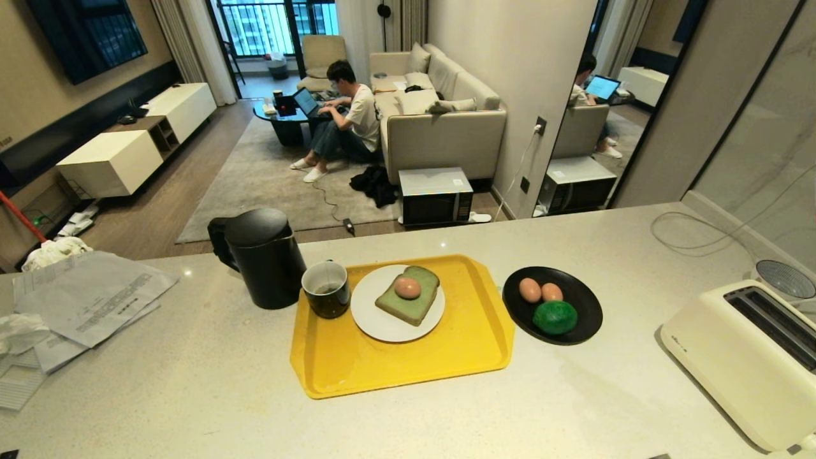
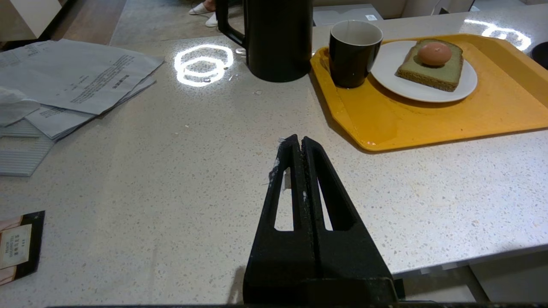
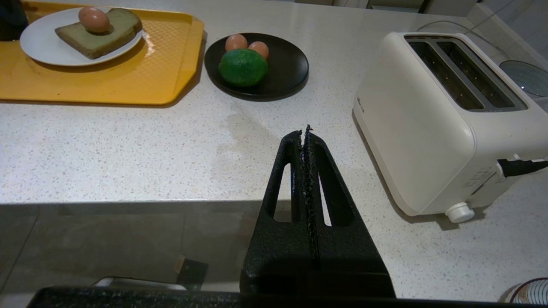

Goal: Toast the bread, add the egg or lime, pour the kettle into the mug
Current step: Pick up the kettle

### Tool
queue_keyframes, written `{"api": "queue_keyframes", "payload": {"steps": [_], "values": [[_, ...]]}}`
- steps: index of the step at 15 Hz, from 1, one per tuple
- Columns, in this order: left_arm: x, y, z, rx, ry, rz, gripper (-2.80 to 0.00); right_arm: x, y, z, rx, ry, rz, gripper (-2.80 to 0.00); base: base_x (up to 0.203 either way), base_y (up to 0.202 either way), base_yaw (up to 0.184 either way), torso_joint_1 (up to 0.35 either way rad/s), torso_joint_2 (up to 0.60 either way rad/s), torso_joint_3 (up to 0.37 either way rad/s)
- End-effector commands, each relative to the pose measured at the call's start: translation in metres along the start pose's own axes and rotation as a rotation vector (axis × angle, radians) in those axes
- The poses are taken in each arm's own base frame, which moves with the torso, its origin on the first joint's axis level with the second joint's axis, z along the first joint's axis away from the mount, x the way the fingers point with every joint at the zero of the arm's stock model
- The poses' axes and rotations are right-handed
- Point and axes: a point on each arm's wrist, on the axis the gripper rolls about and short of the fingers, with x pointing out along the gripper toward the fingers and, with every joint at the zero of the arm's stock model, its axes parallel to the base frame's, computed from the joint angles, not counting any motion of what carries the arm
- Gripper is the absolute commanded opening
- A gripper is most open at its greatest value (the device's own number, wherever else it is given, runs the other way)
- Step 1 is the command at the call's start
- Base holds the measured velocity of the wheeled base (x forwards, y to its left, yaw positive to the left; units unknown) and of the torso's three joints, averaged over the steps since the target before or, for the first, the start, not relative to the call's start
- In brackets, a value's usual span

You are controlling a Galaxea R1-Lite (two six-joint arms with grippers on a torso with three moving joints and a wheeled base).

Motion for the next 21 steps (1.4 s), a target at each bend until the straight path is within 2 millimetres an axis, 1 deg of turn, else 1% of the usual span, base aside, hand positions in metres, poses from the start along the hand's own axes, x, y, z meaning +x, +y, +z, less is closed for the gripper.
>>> {"api": "queue_keyframes", "payload": {"steps": [1, 8, 13, 21], "values": [[0.0000, 0.0000, 0.0000, 0.000, -0.001, 0.001, -2.80, 0.0001, 0.0000, 0.0000, -0.001, 0.001, 0.001, -2.80, 0.000, 0.000, 0.000, 0.000, 0.00, 0.000], [0.0000, 0.0000, 0.0000, 0.000, -0.001, 0.001, -2.80, 0.0001, 0.0000, 0.0000, -0.001, 0.001, 0.001, -2.80, 0.001, 0.008, -0.003, 0.001, 0.00, 0.000], [0.0000, 0.0000, 0.0000, 0.002, -0.001, 0.001, -2.80, 0.0001, 0.0000, 0.0000, -0.002, 0.001, 0.001, -2.80, 0.001, 0.147, -0.007, 0.002, 0.00, 0.004], [0.0000, 0.0000, 0.0000, 0.002, -0.001, 0.001, -2.80, 0.0001, 0.0000, 0.0000, -0.001, 0.001, 0.001, -2.80, 0.000, 0.000, 0.000, 0.000, 0.00, 0.000]]}}
